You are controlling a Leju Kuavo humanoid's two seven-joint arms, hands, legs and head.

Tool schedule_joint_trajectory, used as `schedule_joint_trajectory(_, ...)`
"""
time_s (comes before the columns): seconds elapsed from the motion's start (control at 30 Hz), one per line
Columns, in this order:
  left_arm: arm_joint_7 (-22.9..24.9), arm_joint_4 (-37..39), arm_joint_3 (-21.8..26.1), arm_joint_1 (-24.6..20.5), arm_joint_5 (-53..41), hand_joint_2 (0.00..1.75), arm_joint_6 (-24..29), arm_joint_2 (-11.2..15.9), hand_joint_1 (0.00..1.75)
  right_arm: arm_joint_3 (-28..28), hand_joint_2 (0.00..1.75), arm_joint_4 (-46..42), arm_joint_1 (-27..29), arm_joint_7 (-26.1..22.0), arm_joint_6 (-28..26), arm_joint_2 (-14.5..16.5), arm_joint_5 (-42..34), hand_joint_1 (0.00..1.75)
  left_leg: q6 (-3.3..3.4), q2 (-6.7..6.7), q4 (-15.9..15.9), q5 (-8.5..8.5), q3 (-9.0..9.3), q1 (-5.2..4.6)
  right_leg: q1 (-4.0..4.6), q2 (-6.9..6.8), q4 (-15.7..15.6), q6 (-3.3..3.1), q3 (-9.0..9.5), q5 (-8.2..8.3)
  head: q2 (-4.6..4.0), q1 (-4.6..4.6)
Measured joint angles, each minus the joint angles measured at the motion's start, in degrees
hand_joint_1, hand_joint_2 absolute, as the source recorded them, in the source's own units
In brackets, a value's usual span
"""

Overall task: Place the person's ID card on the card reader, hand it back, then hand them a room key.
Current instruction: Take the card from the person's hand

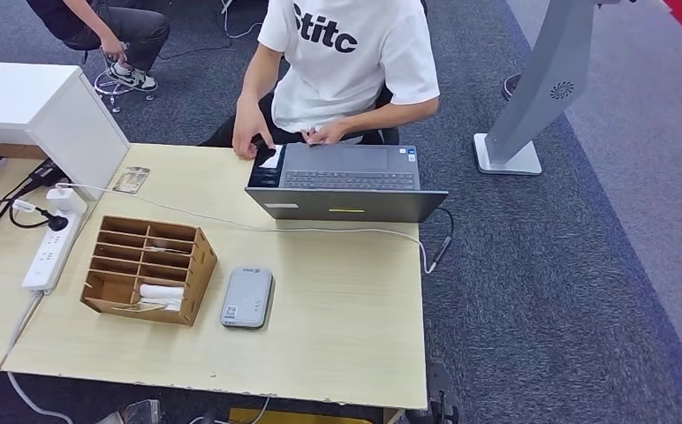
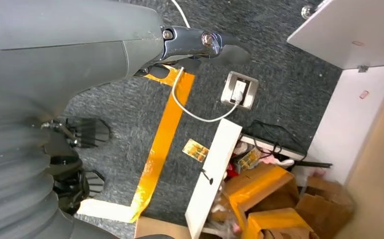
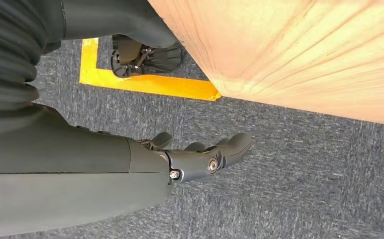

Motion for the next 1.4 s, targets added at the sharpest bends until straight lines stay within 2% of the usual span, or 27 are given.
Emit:
schedule_joint_trajectory(0.03,-0.05,0.05,0.08,-0.18,-0.46,1.75,-0.13,-0.16,0.00,-0.24,1.75,0.11,-0.12,0.05,0.07,0.08,0.23,0.00,-0.01,0.03,0.00,0.01,0.00,0.03,0.03,0.03,0.00,-0.02,-0.02,0.01,0.00,0.00)
schedule_joint_trajectory(0.17,1.64,0.27,0.22,-1.15,-1.46,0.00,0.33,-0.68,0.00,-0.73,0.00,0.52,-0.77,1.16,-0.14,0.17,1.00,0.00,-0.17,0.12,-0.02,0.06,-0.04,0.21,0.20,0.09,0.01,-0.17,-0.08,0.10,0.00,0.01)
schedule_joint_trajectory(0.23,5.98,0.76,0.79,-1.48,-0.72,0.00,3.46,-0.72,0.00,-1.09,0.00,0.85,-1.06,4.04,-3.04,0.17,0.43,0.00,-0.24,0.14,-0.03,0.07,-0.04,0.26,0.25,0.09,0.01,-0.22,-0.10,0.11,0.00,0.00)
schedule_joint_trajectory(0.33,14.18,1.85,2.44,-0.33,-0.04,0.00,10.73,-0.05,0.00,-2.91,0.00,1.77,-0.53,11.46,-10.87,-0.56,-1.64,0.00,-0.25,-0.01,-0.03,0.07,-0.01,0.28,0.27,-0.06,0.01,-0.24,-0.06,0.03,0.00,-0.08)
schedule_joint_trajectory(0.4,20.29,2.89,3.41,1.68,-0.39,0.00,15.44,1.12,0.00,-4.91,0.87,2.53,1.18,16.18,-16.31,-2.13,-3.33,0.00,-0.25,-0.24,-0.03,0.03,0.03,0.26,0.27,-0.24,0.01,-0.17,0.05,-0.12,-0.01,-0.11)
schedule_joint_trajectory(0.47,29.56,3.88,4.24,3.94,-1.11,0.00,19.94,2.18,0.00,-7.77,1.75,3.21,3.27,22.34,-22.22,-3.85,-5.02,0.00,-0.23,-0.50,-0.01,-0.03,-0.04,0.22,0.24,-0.45,0.00,-0.06,0.11,-0.26,-0.01,-0.13)
schedule_joint_trajectory(0.53,37.45,4.48,4.66,5.96,-1.95,0.00,22.56,2.84,0.00,-10.71,1.75,3.61,5.22,27.21,-27.20,-5.32,-5.86,0.00,-0.17,-0.66,0.01,-0.06,-0.20,0.17,0.18,-0.60,-0.01,0.01,0.04,-0.31,0.00,-0.09)
schedule_joint_trajectory(0.63,41.33,5.13,4.71,7.16,-2.98,0.00,22.62,3.02,0.00,-13.43,1.75,3.85,6.51,29.94,-30.00,-6.44,-5.94,0.00,-0.07,-0.67,0.02,-0.16,-0.28,0.10,0.13,-0.63,-0.07,0.06,-0.01,-0.33,0.00,0.12)
schedule_joint_trajectory(0.87,40.61,5.36,4.70,7.22,-4.65,0.00,19.93,3.19,0.00,-16.05,1.75,4.22,6.63,30.65,-30.06,-6.48,-5.29,0.00,0.06,-0.68,0.02,-0.12,-0.17,-0.01,0.04,-0.64,-0.08,0.10,0.10,-0.30,0.00,0.10)
schedule_joint_trajectory(1.4,37.40,5.36,4.69,7.18,-5.64,0.00,20.86,1.14,0.00,-17.28,1.75,4.69,6.59,32.79,-29.77,-6.41,-3.50,0.00,0.09,-0.68,0.03,-0.11,-0.15,-0.07,-0.01,-0.64,-0.08,0.14,0.11,-0.27,0.00,0.09)
